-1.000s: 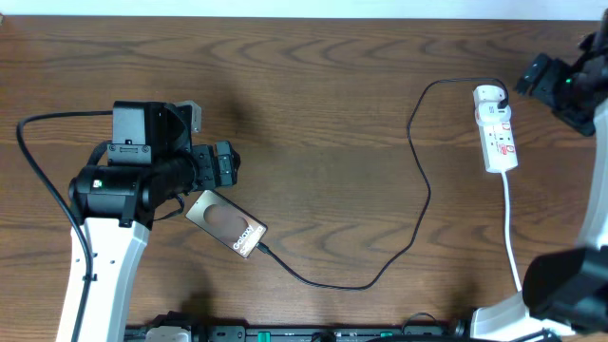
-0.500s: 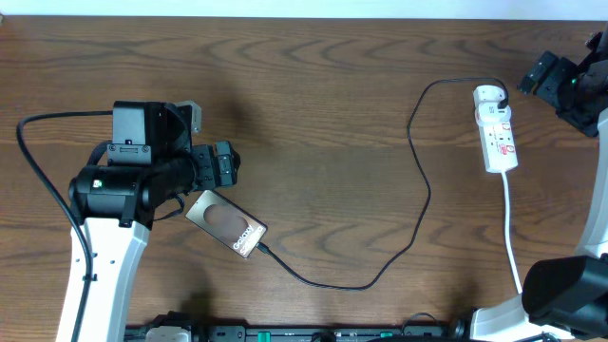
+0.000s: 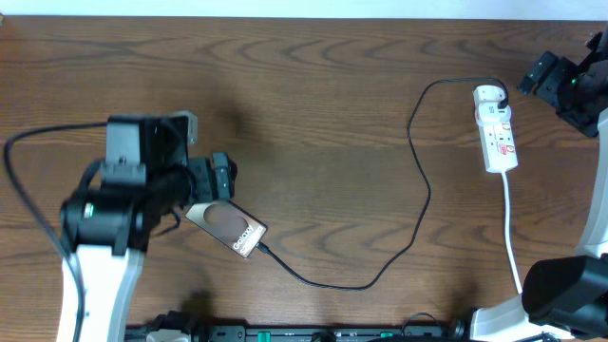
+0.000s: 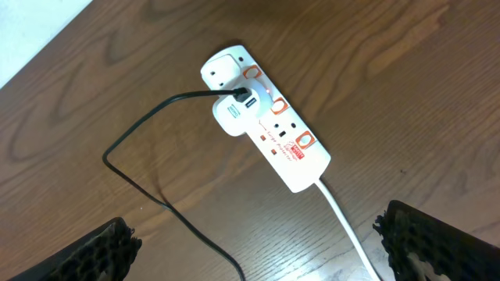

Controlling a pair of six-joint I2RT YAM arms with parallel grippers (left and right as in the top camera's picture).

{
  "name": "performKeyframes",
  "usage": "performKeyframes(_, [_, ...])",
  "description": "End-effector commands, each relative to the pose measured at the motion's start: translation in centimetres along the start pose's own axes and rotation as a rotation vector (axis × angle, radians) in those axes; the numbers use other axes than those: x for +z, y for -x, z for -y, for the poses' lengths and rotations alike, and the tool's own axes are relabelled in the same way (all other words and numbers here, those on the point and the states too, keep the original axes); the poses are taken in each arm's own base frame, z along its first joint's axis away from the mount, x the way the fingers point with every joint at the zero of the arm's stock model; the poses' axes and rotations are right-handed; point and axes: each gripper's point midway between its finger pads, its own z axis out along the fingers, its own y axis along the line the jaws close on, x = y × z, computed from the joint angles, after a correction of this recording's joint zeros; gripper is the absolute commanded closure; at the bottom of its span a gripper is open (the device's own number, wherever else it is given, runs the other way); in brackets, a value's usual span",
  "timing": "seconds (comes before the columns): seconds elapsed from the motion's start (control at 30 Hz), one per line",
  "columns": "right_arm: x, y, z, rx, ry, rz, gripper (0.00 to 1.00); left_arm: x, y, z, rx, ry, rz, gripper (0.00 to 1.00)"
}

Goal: Plug charger to phone and switch on socket

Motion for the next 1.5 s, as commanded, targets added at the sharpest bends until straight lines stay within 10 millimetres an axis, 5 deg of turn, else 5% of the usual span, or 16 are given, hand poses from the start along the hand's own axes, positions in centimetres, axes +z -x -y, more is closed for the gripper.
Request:
performKeyframes(0.0, [0.1, 0.0, 0.2, 0.013, -0.015, 0.002, 0.01, -1.5, -0.7, -0.6, 0.06, 0.052, 0.096, 0.05])
performKeyframes(0.47, [0.1, 0.0, 0.2, 0.013, -0.015, 0.002, 0.01, -4.1, 0.0, -0.5, 0.249, -0.098, 0.984, 0.05])
performKeyframes(0.63, [0.1, 0.0, 0.2, 0.013, -0.015, 0.002, 0.01, -3.4, -0.9, -1.1, 0.406, -0.049, 1.164, 0.05])
performKeyframes(0.77, [0.1, 0.0, 0.2, 0.013, -0.015, 0.002, 0.01, -1.0, -2.7, -1.5, 0.553, -0.02, 1.153, 0.05])
performKeyframes(1.0, [0.1, 0.0, 0.2, 0.013, -0.015, 0.002, 0.01, 5.8, -6.7, -4.2, 0.566, 0.026, 0.819, 0.05])
performKeyframes(1.47, [0.1, 0.0, 0.2, 0.013, -0.015, 0.002, 0.01, 5.5, -6.3, -4.6, 0.547, 0.054, 0.832, 0.05])
